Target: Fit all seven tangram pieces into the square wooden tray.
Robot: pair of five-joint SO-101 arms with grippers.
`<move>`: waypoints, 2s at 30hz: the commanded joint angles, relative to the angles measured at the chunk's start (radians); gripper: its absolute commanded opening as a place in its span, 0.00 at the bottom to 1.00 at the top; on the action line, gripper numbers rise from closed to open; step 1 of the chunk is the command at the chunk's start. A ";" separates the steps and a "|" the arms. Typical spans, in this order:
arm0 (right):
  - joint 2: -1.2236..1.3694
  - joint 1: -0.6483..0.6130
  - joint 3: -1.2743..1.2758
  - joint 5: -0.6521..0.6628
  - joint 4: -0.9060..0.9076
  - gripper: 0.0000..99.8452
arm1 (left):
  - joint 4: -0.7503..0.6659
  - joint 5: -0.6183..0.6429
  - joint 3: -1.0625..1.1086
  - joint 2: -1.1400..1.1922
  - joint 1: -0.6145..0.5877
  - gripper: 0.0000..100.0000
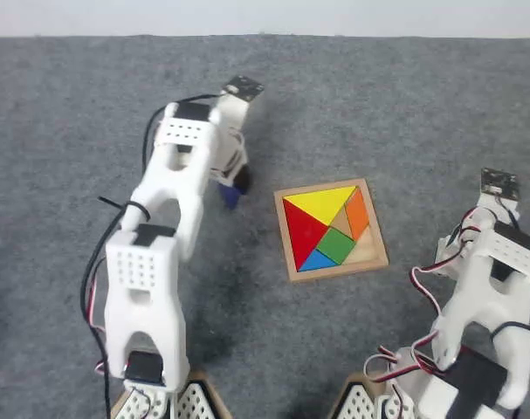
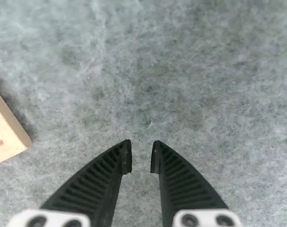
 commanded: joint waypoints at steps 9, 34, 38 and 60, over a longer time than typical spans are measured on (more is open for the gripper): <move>-0.059 -0.012 -0.049 0.009 0.012 0.09 | 0.204 -0.060 -0.464 0.304 -0.032 0.26; -0.059 -0.010 -0.049 0.009 0.012 0.09 | 0.325 -0.100 -0.588 0.272 -0.021 0.15; -0.059 -0.010 -0.049 0.009 0.012 0.09 | 0.270 -0.092 -0.590 0.279 -0.023 0.27; -0.059 -0.010 -0.049 0.009 0.012 0.09 | 0.181 0.011 -0.568 0.334 -0.129 0.25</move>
